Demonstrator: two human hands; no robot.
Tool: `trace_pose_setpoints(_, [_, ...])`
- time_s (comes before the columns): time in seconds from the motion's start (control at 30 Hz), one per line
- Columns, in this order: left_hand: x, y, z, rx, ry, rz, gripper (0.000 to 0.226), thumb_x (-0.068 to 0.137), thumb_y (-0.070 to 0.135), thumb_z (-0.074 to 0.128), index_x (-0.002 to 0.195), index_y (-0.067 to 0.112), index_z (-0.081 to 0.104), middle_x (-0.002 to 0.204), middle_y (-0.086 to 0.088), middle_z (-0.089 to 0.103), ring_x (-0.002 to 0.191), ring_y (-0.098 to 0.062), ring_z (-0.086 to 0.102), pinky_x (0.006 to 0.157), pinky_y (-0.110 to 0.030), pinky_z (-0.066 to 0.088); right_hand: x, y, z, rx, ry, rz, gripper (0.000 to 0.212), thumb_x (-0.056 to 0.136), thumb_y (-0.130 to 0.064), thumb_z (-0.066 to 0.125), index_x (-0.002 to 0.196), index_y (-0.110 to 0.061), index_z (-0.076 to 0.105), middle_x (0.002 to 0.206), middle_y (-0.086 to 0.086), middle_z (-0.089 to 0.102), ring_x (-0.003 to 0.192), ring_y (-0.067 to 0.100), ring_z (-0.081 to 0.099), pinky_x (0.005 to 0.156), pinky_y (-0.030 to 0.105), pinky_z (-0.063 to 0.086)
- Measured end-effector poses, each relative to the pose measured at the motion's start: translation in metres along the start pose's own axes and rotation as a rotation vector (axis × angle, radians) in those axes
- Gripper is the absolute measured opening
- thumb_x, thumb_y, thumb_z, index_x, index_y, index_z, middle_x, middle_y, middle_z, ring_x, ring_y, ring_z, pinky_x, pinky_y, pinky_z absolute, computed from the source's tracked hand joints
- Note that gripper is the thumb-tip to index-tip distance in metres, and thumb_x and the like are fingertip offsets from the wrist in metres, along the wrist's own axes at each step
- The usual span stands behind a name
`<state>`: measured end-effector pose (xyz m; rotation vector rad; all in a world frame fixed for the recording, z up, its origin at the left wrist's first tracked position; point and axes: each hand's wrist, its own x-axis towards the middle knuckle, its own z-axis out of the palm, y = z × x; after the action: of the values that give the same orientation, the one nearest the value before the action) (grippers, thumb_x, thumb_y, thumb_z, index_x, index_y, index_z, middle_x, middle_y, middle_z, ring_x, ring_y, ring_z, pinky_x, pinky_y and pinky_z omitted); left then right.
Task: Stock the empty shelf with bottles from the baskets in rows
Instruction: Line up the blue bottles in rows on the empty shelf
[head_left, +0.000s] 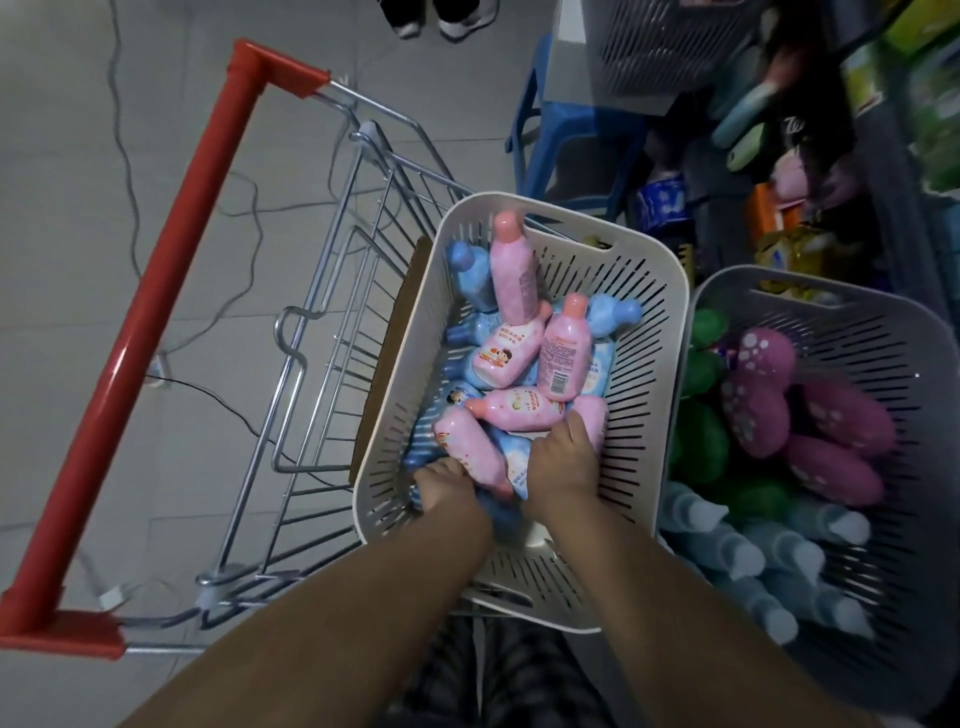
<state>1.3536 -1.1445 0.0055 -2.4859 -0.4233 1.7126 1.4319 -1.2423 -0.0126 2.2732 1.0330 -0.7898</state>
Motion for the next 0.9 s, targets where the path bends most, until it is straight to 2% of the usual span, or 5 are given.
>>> trace_pose_setpoints(0.23, [0.006, -0.028, 0.001, -0.121, 0.009, 0.154, 0.061, 0.099, 0.026, 0.048, 0.152, 0.013, 0.019, 0.158, -0.013, 0.024, 0.146, -0.031, 0.021, 0.117, -0.049, 0.023, -0.007, 0.009, -0.038, 0.100, -0.026, 0.029, 0.072, 0.076, -0.047, 0.070, 0.135, -0.015, 0.043, 0.133, 0.002, 0.055, 0.134, 0.024, 0.037, 0.118, 0.051, -0.007])
trace_pose_setpoints(0.63, [0.015, -0.011, -0.013, -0.221, -0.081, 0.122, 0.057, 0.098, 0.035, 0.052, 0.150, 0.020, 0.034, 0.155, -0.006, 0.037, 0.142, -0.030, 0.034, 0.116, -0.047, 0.029, -0.052, 0.027, -0.056, 0.473, -0.010, 0.063, 0.047, 0.076, -0.049, 0.071, 0.111, -0.017, 0.065, 0.116, 0.003, 0.063, 0.111, 0.021, 0.057, 0.087, 0.026, 0.038])
trace_pose_setpoints(0.7, [0.007, -0.017, -0.023, -0.288, -0.134, 0.242, 0.065, 0.088, 0.046, 0.063, 0.146, 0.031, 0.039, 0.148, -0.004, 0.046, 0.131, -0.031, 0.048, 0.105, -0.049, 0.043, -0.057, 0.038, -0.054, 0.638, -0.085, 0.139, 0.053, 0.072, -0.047, 0.073, 0.111, -0.012, 0.064, 0.116, 0.007, 0.064, 0.107, 0.023, 0.060, 0.077, 0.024, 0.040])
trace_pose_setpoints(0.77, [-0.009, -0.030, -0.038, -0.453, -0.180, 0.391, 0.067, 0.083, 0.022, 0.071, 0.143, 0.032, 0.043, 0.137, -0.006, 0.053, 0.114, -0.032, 0.058, 0.083, -0.041, 0.056, -0.057, 0.044, -0.056, 0.755, -0.155, 0.170, 0.055, 0.071, -0.048, 0.073, 0.113, -0.013, 0.065, 0.115, 0.008, 0.065, 0.104, 0.024, 0.061, 0.075, 0.024, 0.043])
trace_pose_setpoints(0.9, [-0.031, -0.052, -0.049, -0.910, -0.190, 0.407, 0.047, 0.089, 0.017, 0.067, 0.132, 0.026, 0.050, 0.118, -0.008, 0.055, 0.092, -0.028, 0.062, 0.049, -0.029, 0.055, -0.065, 0.044, -0.067, 1.243, -0.117, 0.279, 0.045, 0.068, -0.050, 0.077, 0.099, -0.017, 0.071, 0.096, 0.005, 0.068, 0.089, 0.023, 0.065, 0.075, 0.030, 0.050])
